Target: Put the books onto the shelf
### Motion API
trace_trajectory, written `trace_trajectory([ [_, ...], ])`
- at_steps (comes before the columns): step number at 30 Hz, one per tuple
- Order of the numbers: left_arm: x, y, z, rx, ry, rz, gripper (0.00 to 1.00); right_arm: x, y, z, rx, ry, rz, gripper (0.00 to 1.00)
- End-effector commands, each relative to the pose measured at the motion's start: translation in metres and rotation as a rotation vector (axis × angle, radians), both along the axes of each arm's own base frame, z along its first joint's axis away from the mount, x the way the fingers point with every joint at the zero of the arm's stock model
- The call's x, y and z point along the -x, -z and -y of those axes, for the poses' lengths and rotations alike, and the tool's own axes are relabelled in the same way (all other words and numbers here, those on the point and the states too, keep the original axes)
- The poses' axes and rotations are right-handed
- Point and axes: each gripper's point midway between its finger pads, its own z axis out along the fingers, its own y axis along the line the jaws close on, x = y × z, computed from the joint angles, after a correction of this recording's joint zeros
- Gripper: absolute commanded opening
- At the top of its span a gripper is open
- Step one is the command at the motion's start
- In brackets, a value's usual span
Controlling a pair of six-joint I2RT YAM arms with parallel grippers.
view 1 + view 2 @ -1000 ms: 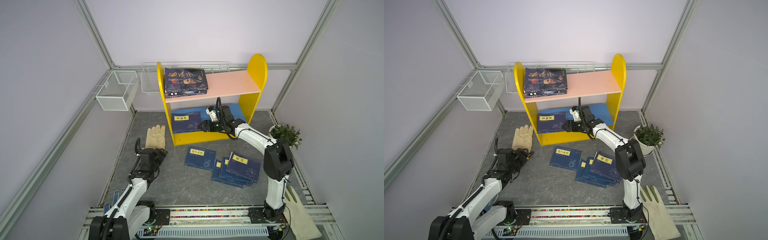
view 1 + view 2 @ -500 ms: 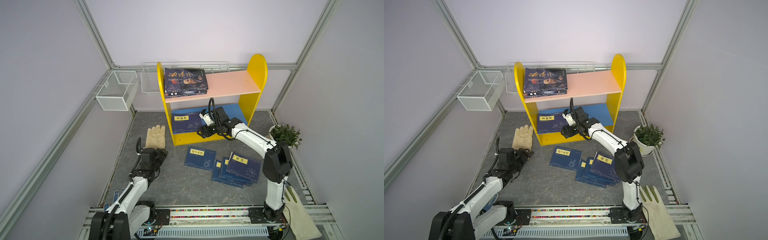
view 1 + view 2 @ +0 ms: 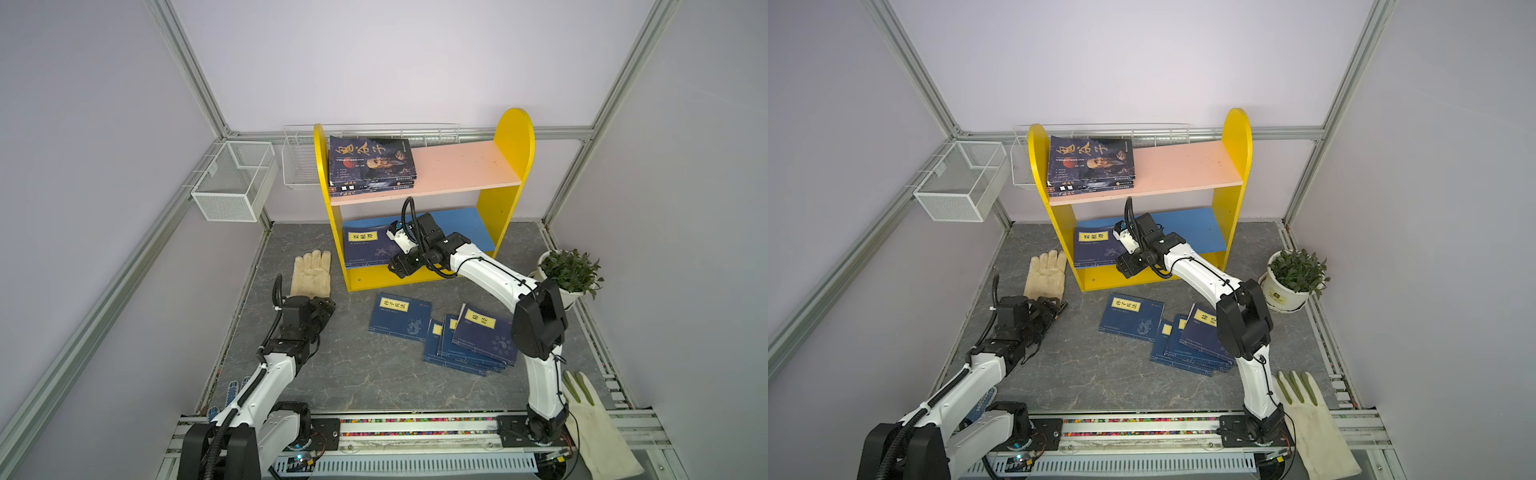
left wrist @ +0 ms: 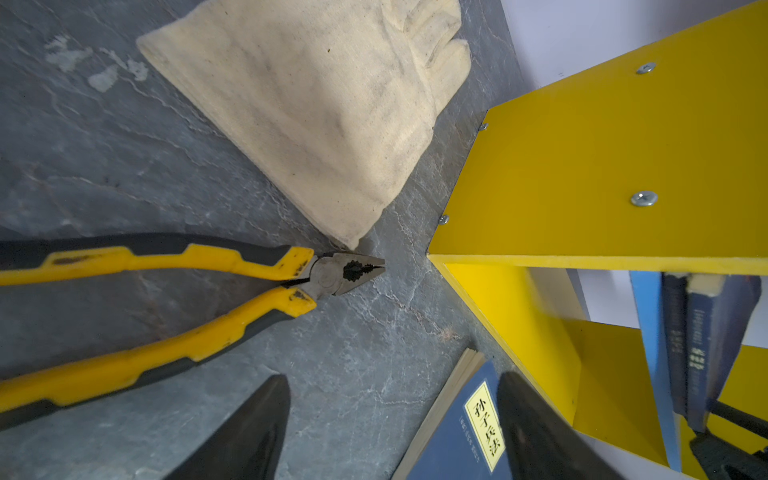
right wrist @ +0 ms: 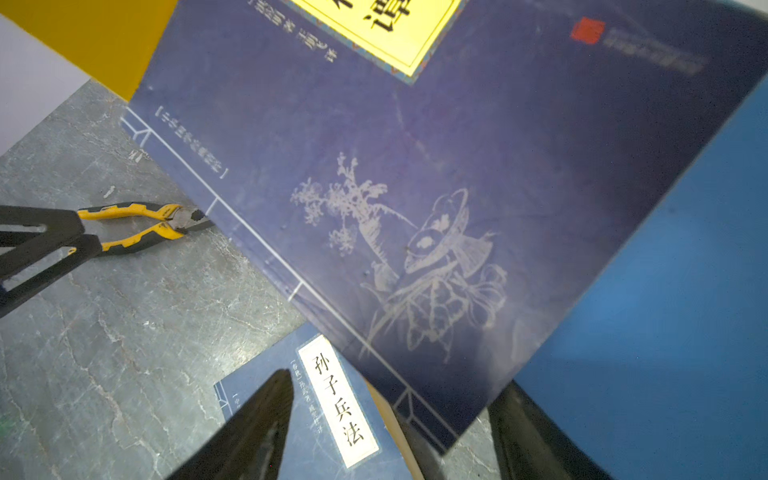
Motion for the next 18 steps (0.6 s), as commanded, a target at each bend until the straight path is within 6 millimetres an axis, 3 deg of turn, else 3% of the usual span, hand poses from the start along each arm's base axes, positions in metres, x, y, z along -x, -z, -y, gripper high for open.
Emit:
trace_trajectory([
  [1,-0.007,-0.012,0.0,-0.005,0.004,0.03,0.79,0.0,0.024,-0.002,0.046,-0.004,-0.032,0.75],
  [7,-0.008,-0.013,0.001,-0.007,0.008,0.026,0.79,-0.001,0.031,-0.009,0.037,0.031,-0.046,0.71],
  [18,-0.009,-0.014,0.001,-0.013,0.019,0.028,0.79,0.004,0.041,-0.014,0.001,0.06,-0.092,0.49],
])
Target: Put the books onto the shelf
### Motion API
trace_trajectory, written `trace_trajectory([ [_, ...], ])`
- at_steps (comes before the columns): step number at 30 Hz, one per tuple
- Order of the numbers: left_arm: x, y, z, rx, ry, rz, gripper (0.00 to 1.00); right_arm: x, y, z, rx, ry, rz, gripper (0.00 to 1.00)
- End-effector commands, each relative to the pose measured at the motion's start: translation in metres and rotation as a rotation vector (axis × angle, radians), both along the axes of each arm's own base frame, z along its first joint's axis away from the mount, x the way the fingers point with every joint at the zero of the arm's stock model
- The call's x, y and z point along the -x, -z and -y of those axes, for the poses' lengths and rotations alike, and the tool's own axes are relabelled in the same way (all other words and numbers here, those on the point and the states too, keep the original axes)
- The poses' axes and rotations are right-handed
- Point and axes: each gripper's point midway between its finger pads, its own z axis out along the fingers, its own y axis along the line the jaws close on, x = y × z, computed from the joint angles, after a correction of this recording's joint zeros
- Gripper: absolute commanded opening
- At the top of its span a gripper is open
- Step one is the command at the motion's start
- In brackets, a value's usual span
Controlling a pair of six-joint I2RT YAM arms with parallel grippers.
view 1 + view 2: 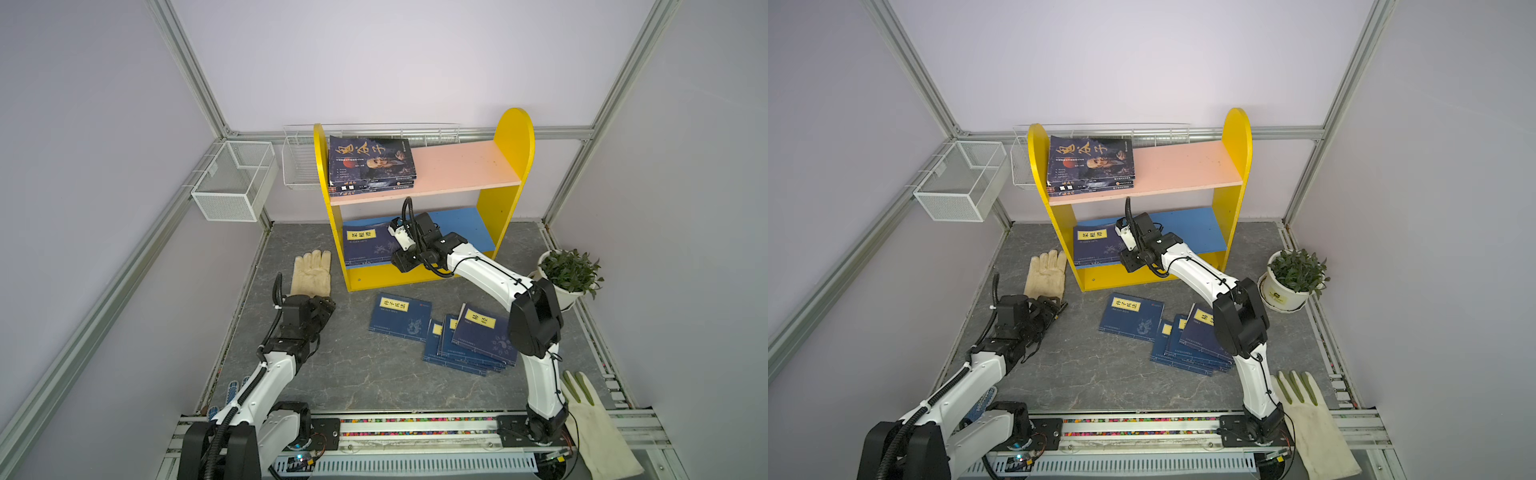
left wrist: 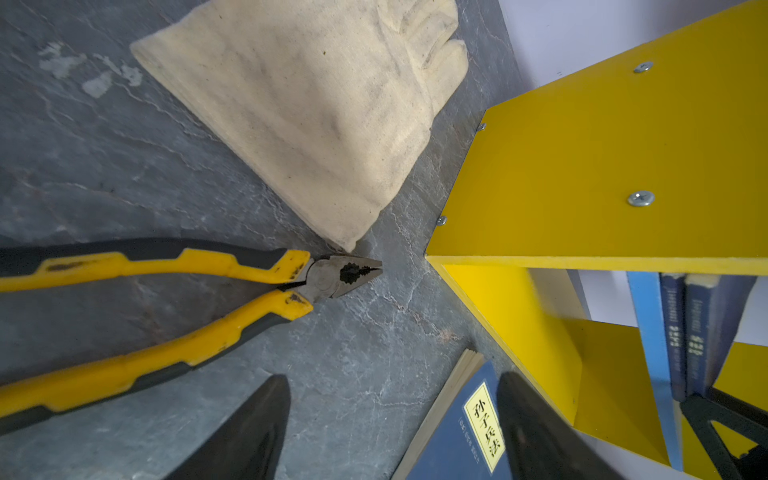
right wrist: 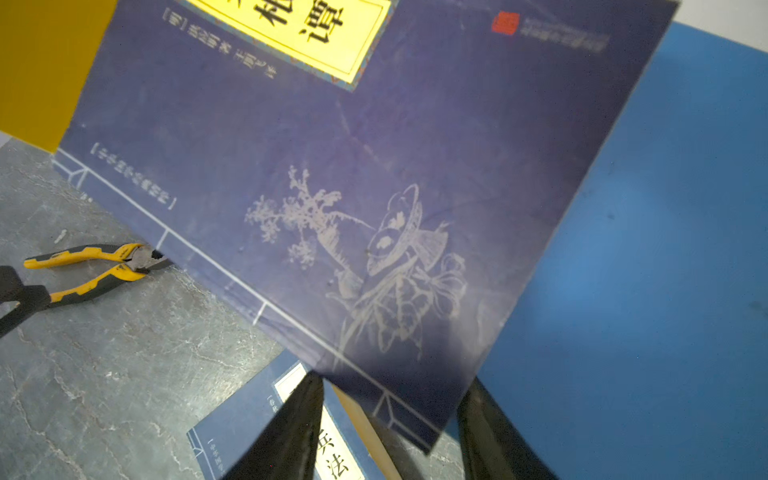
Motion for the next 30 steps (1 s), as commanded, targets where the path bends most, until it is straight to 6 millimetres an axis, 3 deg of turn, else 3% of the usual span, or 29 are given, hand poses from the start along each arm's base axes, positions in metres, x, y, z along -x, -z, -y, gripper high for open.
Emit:
trace_trajectory([
  [1,-0.007,-0.013,0.001,-0.007,0.015,0.028,0.79,0.019,0.04,-0.015,-0.006,-0.045,-0.115,0.48],
  [8,-0.007,-0.014,0.002,-0.01,0.02,0.034,0.79,0.022,0.037,-0.014,-0.011,-0.045,-0.102,0.51],
  [12,-0.01,-0.021,0.006,-0.028,0.061,0.066,0.79,0.021,0.01,-0.001,-0.026,0.0,-0.015,0.67],
  [16,-0.016,-0.032,0.018,-0.081,0.136,0.104,0.79,0.025,-0.02,0.031,-0.039,0.09,0.064,0.76],
  [19,-0.023,-0.046,0.04,-0.145,0.231,0.149,0.79,0.037,-0.024,0.063,-0.063,0.181,0.039,0.77],
  [21,-0.031,-0.055,0.061,-0.183,0.316,0.178,0.79,0.049,-0.015,0.092,-0.085,0.272,-0.018,0.77],
  [25,-0.042,-0.068,0.119,-0.276,0.544,0.237,0.79,0.077,0.019,0.172,-0.126,0.555,-0.187,0.78],
  [30,-0.038,-0.069,0.202,-0.41,0.866,0.285,0.8,0.133,0.059,0.275,-0.04,0.922,-0.339,0.85],
])
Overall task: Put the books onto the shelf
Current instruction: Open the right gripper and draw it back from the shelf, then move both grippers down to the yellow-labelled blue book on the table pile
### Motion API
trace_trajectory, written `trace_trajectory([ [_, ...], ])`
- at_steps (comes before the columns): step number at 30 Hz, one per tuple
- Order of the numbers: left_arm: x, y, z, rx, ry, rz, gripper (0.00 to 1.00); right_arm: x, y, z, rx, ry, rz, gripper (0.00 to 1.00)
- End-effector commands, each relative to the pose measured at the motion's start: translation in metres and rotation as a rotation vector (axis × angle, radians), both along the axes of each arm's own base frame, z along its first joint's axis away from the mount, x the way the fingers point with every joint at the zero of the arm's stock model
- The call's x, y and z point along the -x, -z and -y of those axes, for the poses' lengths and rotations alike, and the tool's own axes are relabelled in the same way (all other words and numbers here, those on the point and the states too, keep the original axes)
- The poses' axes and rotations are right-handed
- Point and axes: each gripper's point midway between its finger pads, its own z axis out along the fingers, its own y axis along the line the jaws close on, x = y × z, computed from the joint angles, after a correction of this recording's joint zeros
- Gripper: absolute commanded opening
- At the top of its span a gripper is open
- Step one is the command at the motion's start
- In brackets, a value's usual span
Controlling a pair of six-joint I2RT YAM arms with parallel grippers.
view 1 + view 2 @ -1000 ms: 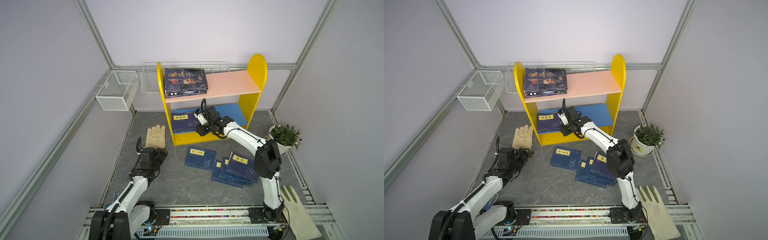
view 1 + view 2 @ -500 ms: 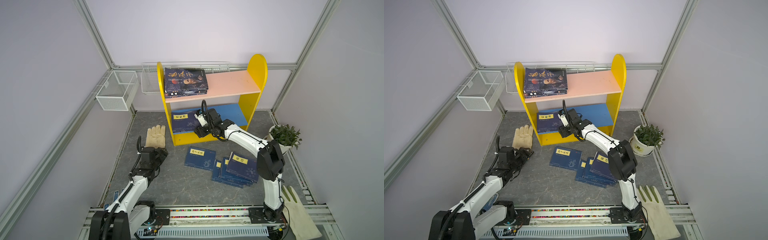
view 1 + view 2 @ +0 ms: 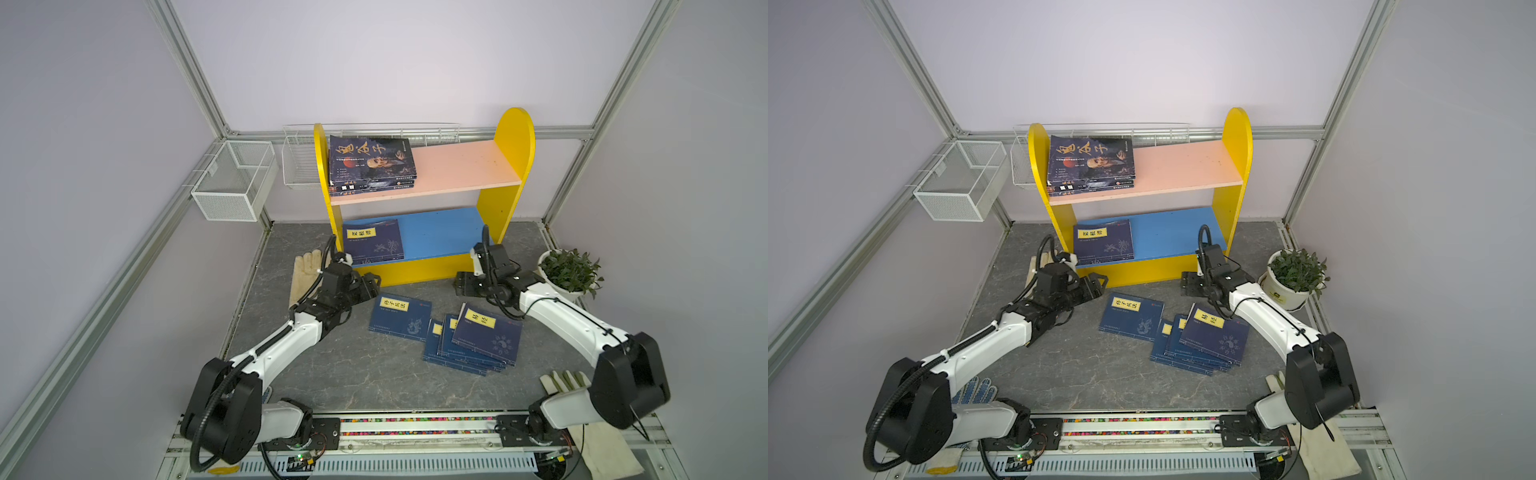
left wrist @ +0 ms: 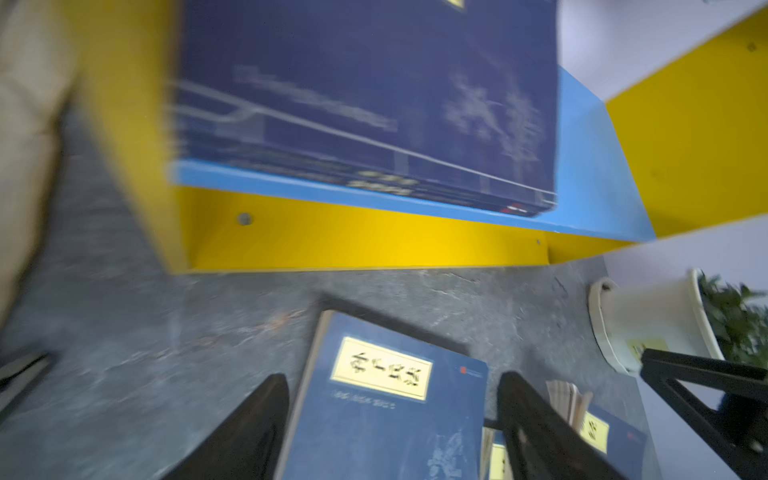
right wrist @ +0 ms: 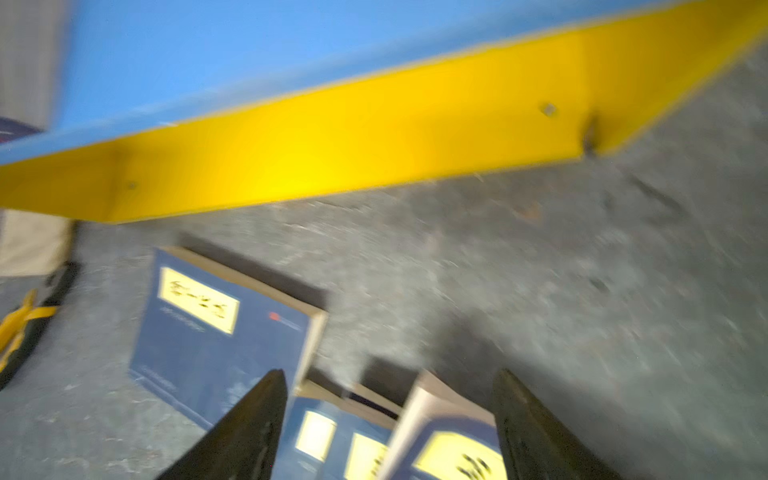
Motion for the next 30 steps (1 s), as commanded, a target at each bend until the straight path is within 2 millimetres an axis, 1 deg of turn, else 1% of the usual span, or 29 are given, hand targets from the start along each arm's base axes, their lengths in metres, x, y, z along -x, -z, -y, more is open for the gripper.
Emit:
trace_trajectory([
  [1,0.009,0.0,0.049,-0.145,0.252,0.078,0.8,0.051,0.029,0.059,0.036,0.278,-0.174,0.87],
  [2,0.012,0.003,0.064,-0.175,0.308,0.081,0.81,0.065,0.039,0.073,0.036,0.33,-0.215,0.88],
  [3,0.016,0.007,0.077,-0.2,0.36,0.082,0.81,0.077,0.046,0.084,0.028,0.372,-0.25,0.89],
  [5,0.026,0.017,0.102,-0.254,0.471,0.068,0.83,0.098,0.06,0.1,-0.019,0.443,-0.311,0.89],
  [8,0.043,0.035,0.129,-0.304,0.616,0.034,0.87,0.118,0.078,0.099,-0.1,0.457,-0.376,0.89],
  [10,0.052,0.044,0.142,-0.313,0.693,0.012,0.88,0.123,0.085,0.09,-0.148,0.406,-0.391,0.88],
  [13,0.062,0.054,0.154,-0.3,0.777,-0.024,0.89,0.115,0.082,0.069,-0.226,0.271,-0.366,0.85],
  [16,0.069,0.06,0.16,-0.28,0.829,-0.049,0.89,0.102,0.077,0.039,-0.346,0.132,-0.345,0.79],
  [17,0.071,0.062,0.16,-0.276,0.842,-0.059,0.89,0.097,0.075,0.028,-0.368,0.08,-0.343,0.77],
  [20,0.078,0.07,0.16,-0.276,0.881,-0.1,0.89,0.085,0.073,-0.002,-0.363,-0.049,-0.352,0.76],
  [21,0.08,0.071,0.158,-0.286,0.887,-0.121,0.89,0.084,0.072,-0.018,-0.362,-0.108,-0.356,0.75],
  [23,0.08,0.078,0.153,-0.302,0.879,-0.163,0.89,0.076,0.07,-0.034,-0.356,-0.163,-0.353,0.73],
  [25,0.078,0.086,0.147,-0.311,0.86,-0.192,0.89,0.066,0.067,-0.041,-0.347,-0.184,-0.332,0.73],
  [29,0.073,0.1,0.129,-0.348,0.789,-0.242,0.87,0.042,0.054,-0.055,-0.383,-0.212,-0.265,0.73],
  [30,0.072,0.102,0.125,-0.355,0.774,-0.25,0.86,0.041,0.055,-0.056,-0.382,-0.212,-0.27,0.73],
])
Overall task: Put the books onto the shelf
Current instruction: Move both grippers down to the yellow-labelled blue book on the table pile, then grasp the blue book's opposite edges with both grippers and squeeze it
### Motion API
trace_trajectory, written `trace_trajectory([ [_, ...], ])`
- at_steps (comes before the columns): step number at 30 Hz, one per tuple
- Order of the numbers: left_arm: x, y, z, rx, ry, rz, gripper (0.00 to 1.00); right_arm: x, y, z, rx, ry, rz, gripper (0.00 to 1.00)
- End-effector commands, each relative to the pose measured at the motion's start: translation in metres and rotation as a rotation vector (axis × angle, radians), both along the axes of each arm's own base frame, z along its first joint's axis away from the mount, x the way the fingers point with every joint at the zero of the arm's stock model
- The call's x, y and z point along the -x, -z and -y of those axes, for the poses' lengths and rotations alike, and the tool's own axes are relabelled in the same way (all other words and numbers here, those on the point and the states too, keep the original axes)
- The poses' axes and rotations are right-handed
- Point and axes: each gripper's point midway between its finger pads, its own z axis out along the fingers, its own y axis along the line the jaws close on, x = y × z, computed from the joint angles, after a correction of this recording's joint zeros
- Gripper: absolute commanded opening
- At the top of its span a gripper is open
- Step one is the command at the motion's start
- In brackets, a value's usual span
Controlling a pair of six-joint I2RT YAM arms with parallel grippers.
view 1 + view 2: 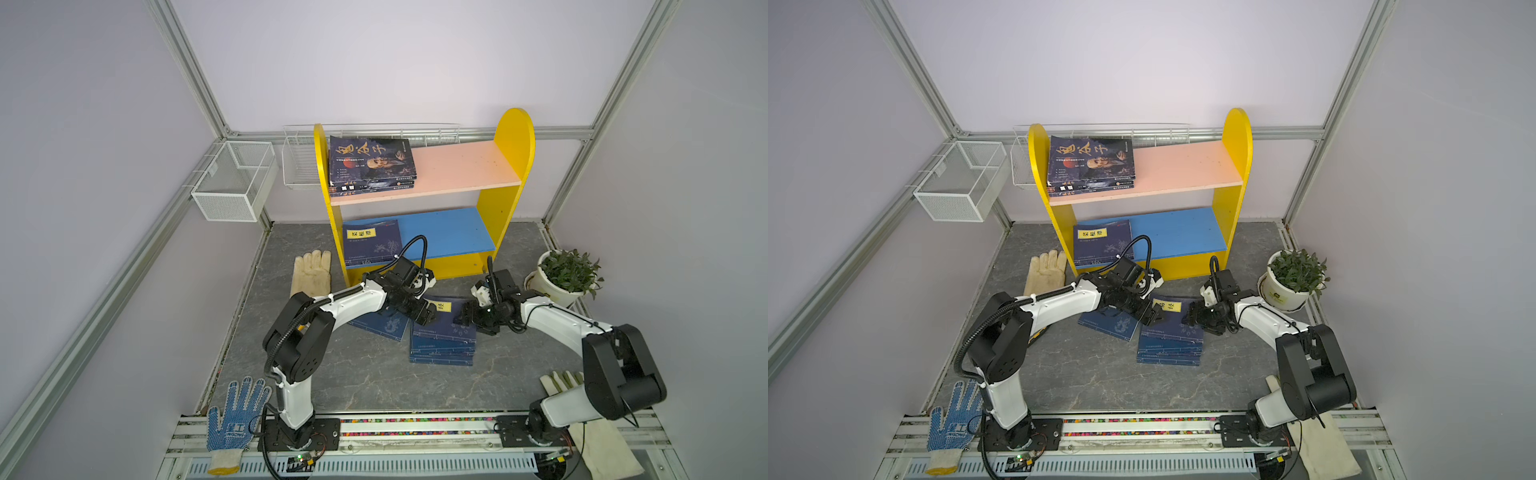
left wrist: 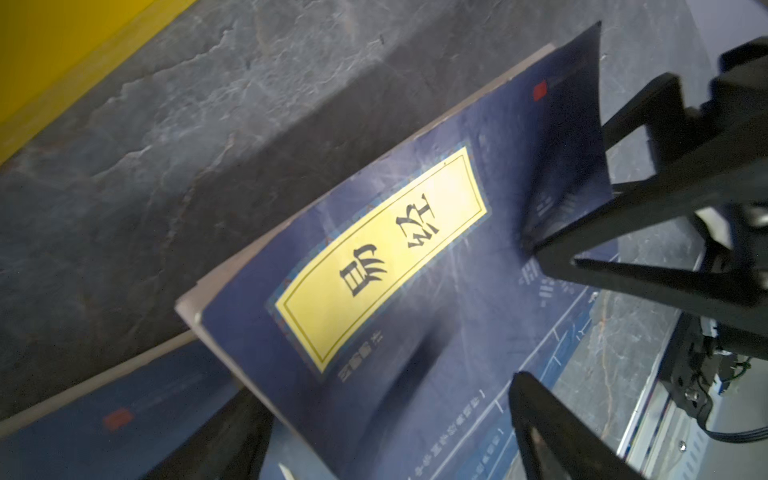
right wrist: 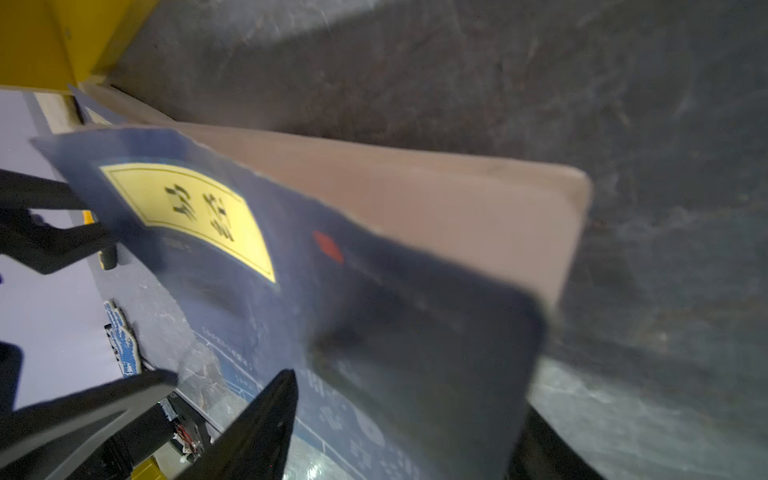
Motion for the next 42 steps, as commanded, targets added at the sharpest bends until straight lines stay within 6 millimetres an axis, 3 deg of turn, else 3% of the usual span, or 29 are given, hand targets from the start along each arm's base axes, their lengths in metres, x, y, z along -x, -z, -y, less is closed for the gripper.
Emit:
trace_trajectory([
  [1,0.003,0.019,-0.017,-0.065,-0.035,-0.042,0.86,-0.029,-0.024,-0.022,-0.078,-0.048,0.103,0.73],
  [6,0.005,0.026,-0.03,-0.092,-0.064,-0.056,0.77,-0.033,-0.021,-0.015,-0.041,-0.031,0.102,0.73],
  [14,0.012,0.034,-0.022,-0.079,-0.017,-0.109,0.54,-0.02,-0.001,0.007,-0.064,0.024,0.037,0.71],
  [22,0.012,0.043,-0.018,-0.087,-0.007,-0.132,0.46,0.0,0.012,0.01,-0.11,0.008,-0.029,0.69],
  [25,0.014,0.046,-0.016,-0.094,0.008,-0.135,0.43,0.0,0.006,0.01,-0.117,0.004,-0.003,0.67],
  [28,0.014,0.047,-0.013,-0.111,0.025,-0.127,0.4,-0.012,-0.009,0.017,-0.123,0.02,0.061,0.66],
  [36,0.016,0.048,-0.01,-0.129,0.038,-0.112,0.33,-0.026,-0.054,0.008,-0.158,-0.037,0.203,0.66],
  [39,0.015,0.047,-0.01,-0.128,0.035,-0.111,0.29,-0.028,-0.052,0.011,-0.12,-0.034,0.209,0.66],
  [42,0.015,0.048,-0.011,-0.13,0.033,-0.111,0.28,-0.029,-0.038,0.023,-0.035,-0.003,0.185,0.67],
])
